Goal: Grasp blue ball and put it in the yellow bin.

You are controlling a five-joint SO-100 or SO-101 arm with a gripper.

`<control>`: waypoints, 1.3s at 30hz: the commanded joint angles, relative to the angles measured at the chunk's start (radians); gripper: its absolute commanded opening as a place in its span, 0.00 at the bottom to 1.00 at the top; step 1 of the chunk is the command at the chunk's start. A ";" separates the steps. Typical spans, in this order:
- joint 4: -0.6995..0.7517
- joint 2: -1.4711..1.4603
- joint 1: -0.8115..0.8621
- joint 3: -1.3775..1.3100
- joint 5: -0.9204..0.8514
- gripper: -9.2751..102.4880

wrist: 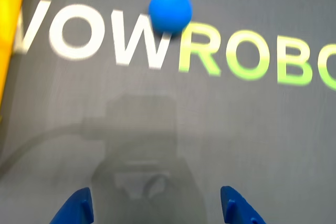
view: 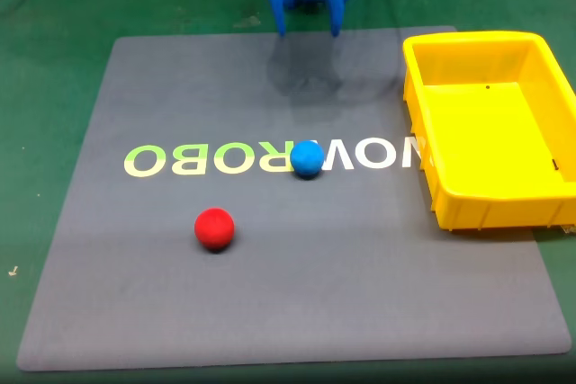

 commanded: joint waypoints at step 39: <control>-0.244 -1.149 -0.074 -0.893 0.117 0.32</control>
